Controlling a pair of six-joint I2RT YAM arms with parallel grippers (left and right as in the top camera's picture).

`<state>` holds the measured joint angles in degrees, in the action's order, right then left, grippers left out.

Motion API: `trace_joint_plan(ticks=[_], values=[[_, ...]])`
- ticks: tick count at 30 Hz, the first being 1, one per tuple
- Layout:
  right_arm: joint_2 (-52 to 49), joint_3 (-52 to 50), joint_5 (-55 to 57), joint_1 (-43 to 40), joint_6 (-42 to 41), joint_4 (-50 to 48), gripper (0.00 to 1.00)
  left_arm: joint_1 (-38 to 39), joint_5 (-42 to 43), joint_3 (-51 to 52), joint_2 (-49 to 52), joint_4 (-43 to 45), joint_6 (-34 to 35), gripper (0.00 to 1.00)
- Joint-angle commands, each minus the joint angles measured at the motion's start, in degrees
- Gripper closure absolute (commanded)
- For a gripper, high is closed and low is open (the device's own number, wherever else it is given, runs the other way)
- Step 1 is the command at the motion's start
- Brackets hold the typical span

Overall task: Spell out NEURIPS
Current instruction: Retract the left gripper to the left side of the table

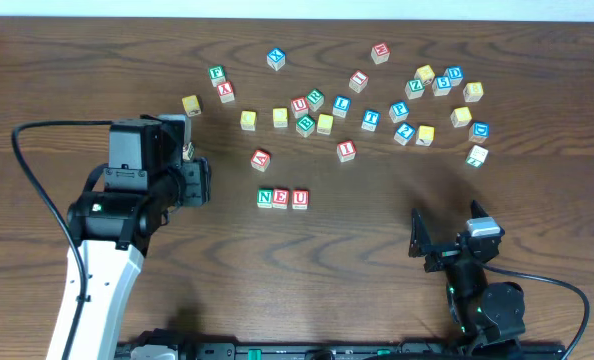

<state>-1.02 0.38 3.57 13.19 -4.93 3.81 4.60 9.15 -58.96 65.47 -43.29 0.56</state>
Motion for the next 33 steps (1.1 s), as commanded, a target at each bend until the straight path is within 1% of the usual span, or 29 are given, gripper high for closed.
trace_joint_plan(ticks=[1,2,3,8,9,10,11,12,33], values=[[0.15,-0.07,-0.11,-0.46,0.74,0.22,0.01,-0.31,2.01,-1.81,0.11,-0.48,-6.75,0.42],[0.15,-0.07,-0.11,-0.46,0.74,0.22,0.01,-0.31,3.74,-1.81,0.11,-1.14,-10.32,0.44],[0.15,-0.07,-0.11,-0.46,0.74,0.22,0.01,-0.31,4.22,-1.81,0.11,-1.36,-11.76,0.44],[0.15,-0.07,-0.09,-0.46,0.74,0.22,0.01,-0.31,4.28,-1.81,0.11,-2.69,-14.49,0.44],[0.15,-0.07,-0.09,-0.46,0.74,0.22,0.01,-0.31,3.87,-1.81,0.11,-2.71,-14.45,0.36],[0.15,-0.07,-0.11,-0.46,0.74,0.22,0.01,-0.31,3.34,-1.81,0.11,-2.71,-14.47,0.2],[0.15,-0.07,-0.09,-0.46,0.74,0.22,0.01,-0.31,3.17,-1.81,0.11,-2.56,-14.49,0.14],[0.15,-0.07,-0.11,-0.46,0.74,0.22,0.01,-0.31,2.75,-1.81,0.11,-2.05,-14.47,0.02],[0.15,-0.07,-0.13,-0.46,0.72,0.22,0.01,-0.31,1.97,-1.81,0.11,-2.12,-14.45,0.02]])
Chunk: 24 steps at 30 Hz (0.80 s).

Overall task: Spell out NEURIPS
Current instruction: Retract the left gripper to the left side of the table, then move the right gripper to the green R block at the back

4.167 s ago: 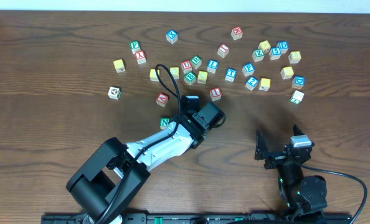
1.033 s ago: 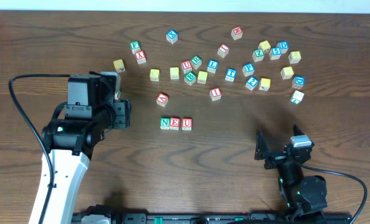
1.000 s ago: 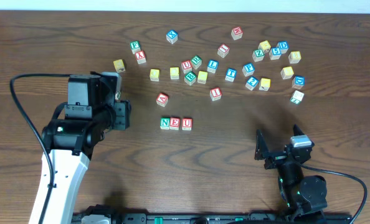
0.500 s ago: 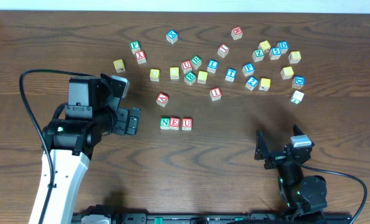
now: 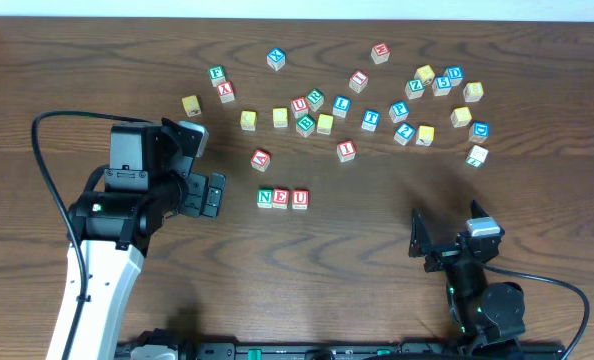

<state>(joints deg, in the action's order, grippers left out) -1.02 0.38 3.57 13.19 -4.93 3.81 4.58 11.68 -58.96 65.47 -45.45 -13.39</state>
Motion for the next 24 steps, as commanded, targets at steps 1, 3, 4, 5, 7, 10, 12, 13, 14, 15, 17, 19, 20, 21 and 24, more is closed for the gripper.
trace_joint_plan(ticks=[1,3,4,5,7,10,12,13,14,15,17,19,20,21,24], values=[[0.15,-0.07,-0.17,-0.46,0.7,0.24,0.01,-0.28,-0.57,-1.81,0.11,0.04,-0.52,0.02],[0.15,-0.07,-1.55,-0.46,0.7,0.28,0.01,-0.28,-0.57,-1.81,0.11,0.04,-0.52,0.02],[0.15,-0.07,-2.43,-0.46,0.72,0.26,0.0,-0.28,-0.57,-1.81,0.11,0.04,-0.5,0.02],[0.15,-0.07,-3.06,-0.46,0.13,-0.94,0.01,-0.28,-0.57,-1.81,0.11,0.04,-0.5,0.02],[0.15,-0.07,-4.52,-0.46,-1.92,-4.39,0.01,-0.28,-0.57,-1.81,0.11,0.04,-0.52,0.02],[-0.09,1.11,-9.97,-0.46,-1.75,-8.15,0.01,-0.28,-0.57,-1.81,0.11,0.04,-0.5,0.02],[-1.49,4.31,-10.43,-0.46,-1.36,-7.34,0.01,-0.28,-0.57,-1.81,0.11,0.04,-0.5,0.02],[-2.95,6.38,-10.45,-0.46,-0.09,-6.67,0.01,-0.28,-0.57,-1.81,0.11,0.04,-0.52,0.02],[-4.42,8.15,-10.43,-0.46,0.85,-6.1,0.01,-0.28,-0.57,-1.81,0.11,0.04,-0.52,0.02],[-7.72,11.61,-10.45,-0.46,2.8,-4.96,0.01,-0.28,-0.57,-1.81,0.11,0.04,-0.5,0.02],[-15.37,18.49,-11.47,-0.46,5.77,-2.99,0.01,-0.28,-0.57,-1.81,0.11,0.04,-0.5,0.02],[-25.64,27.08,-13.66,-0.46,7.67,-0.24,0.01,-0.28,-0.57,-1.81,0.11,0.04,-0.52,0.02],[-34.03,35.01,-15.23,-0.46,7.65,3.8,0.01,-0.28,-0.57,-1.81,0.11,0.04,-0.52,0.02],[-38.73,39.82,-16.26,-0.46,7.65,6.73,0.01,-0.28,-0.57,-1.81,0.11,0.04,-0.5,0.02],[-53.31,56.17,-20.72,-0.44,9.05,19.15,0.01,-0.28,-0.57,-1.81,0.11,0.04,-0.5,0.02]])
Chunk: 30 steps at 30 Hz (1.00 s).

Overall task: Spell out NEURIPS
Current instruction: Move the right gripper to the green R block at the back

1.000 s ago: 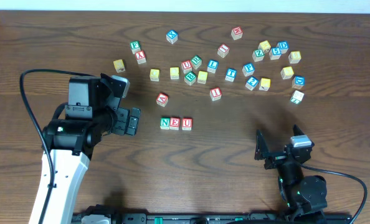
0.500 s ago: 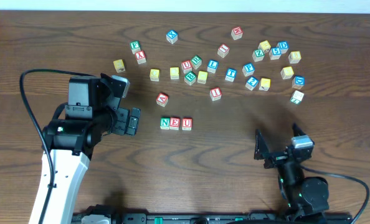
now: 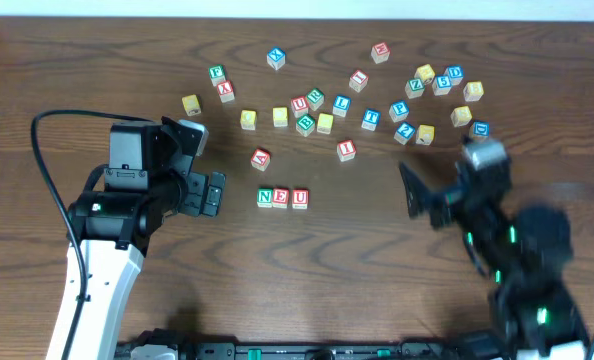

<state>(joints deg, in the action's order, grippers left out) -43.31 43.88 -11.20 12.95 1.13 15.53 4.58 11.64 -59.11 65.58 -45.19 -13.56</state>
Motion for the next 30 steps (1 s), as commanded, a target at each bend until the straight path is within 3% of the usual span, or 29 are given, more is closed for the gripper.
trace_joint_plan(ticks=[1,4,14,24,30], values=[[-14.36,16.57,-7.23,-0.2,3.58,11.39,0.01,-0.28,-0.52,-1.66,0.0,-0.22,-0.33,0.02],[-27.23,30.03,-11.72,-0.11,2.58,24.37,0.01,-0.28,-0.52,-1.66,0.0,-0.22,-0.33,0.02],[-42.14,35.04,-13.07,-0.02,2.34,25.33,0.01,-0.28,-0.52,-1.66,0.0,-0.22,-0.33,0.02],[-60.81,61.72,-3.74,2.62,5.68,45.59,0.01,-0.28,-0.52,-1.66,0.0,-0.22,-0.33,0.02],[-72.32,72.87,2.86,5.77,5.7,49.66,0.01,-0.28,-0.52,-1.66,0.0,-0.22,-0.33,0.02]])
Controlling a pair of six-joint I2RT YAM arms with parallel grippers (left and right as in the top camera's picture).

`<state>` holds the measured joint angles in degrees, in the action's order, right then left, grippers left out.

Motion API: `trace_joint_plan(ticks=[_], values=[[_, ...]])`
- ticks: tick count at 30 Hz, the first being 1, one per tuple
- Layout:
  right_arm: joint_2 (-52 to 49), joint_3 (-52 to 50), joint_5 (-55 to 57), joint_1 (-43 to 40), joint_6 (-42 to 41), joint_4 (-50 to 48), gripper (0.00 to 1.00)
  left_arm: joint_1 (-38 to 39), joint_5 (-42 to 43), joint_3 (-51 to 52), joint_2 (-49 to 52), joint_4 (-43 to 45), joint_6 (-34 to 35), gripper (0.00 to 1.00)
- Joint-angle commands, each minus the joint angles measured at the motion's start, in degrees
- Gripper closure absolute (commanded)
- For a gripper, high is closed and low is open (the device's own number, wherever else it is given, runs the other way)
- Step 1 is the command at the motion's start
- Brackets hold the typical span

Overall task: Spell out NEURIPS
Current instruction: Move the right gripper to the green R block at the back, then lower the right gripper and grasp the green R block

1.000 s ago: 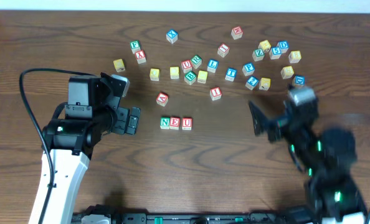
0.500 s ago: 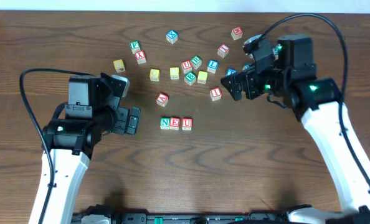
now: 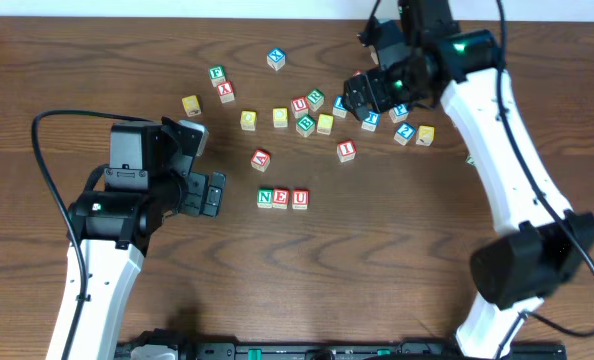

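Three blocks reading N (image 3: 265,198), E (image 3: 281,198), U (image 3: 299,198) stand in a row at mid table. Loose letter blocks lie scattered behind them, among them a red I block (image 3: 346,150) and a red A block (image 3: 261,159). My right gripper (image 3: 361,94) reaches over the middle of that scatter; its fingers look spread and it hides the blocks right under it. My left gripper (image 3: 213,194) is open and holds nothing, just left of the N block.
More loose blocks: green and red ones (image 3: 221,82) at the back left, a yellow one (image 3: 191,104), a blue one (image 3: 276,58). The right arm (image 3: 497,130) covers the blocks at the back right. The left arm's cable loops at the far left.
My right arm has stretched from the near right of the table to the back, and its gripper now hangs over the block cluster. The left arm and the NEU row have not moved.
At first my left gripper sat near a yellow block on the left and my right arm was folded at the front right. The left gripper then stood beside the NEU row and stayed. The right arm was raised, and now it is out over the scattered blocks.
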<state>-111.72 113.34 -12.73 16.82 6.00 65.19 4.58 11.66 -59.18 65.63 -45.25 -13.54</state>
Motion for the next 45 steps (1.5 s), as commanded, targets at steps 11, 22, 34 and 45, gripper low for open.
trace_joint_plan(ticks=[11,22,34,45], values=[[-16.26,9.99,7.74,3.87,0.26,2.75,0.01,-0.28,-0.55,-1.6,-0.04,-0.15,-0.35,0.02],[-16.57,10.27,23.96,6.97,3.3,-1.42,0.01,-0.28,-0.55,-1.6,-0.04,-0.15,-0.35,0.02],[-17.88,10.27,16.17,8.61,0.35,-15.74,0.01,-0.28,-0.55,-1.6,-0.04,-0.15,-0.35,0.02],[-23.74,10.27,12.72,7.93,-0.39,-16.98,0.01,-0.28,-0.55,-1.6,-0.04,-0.15,-0.35,0.02]])
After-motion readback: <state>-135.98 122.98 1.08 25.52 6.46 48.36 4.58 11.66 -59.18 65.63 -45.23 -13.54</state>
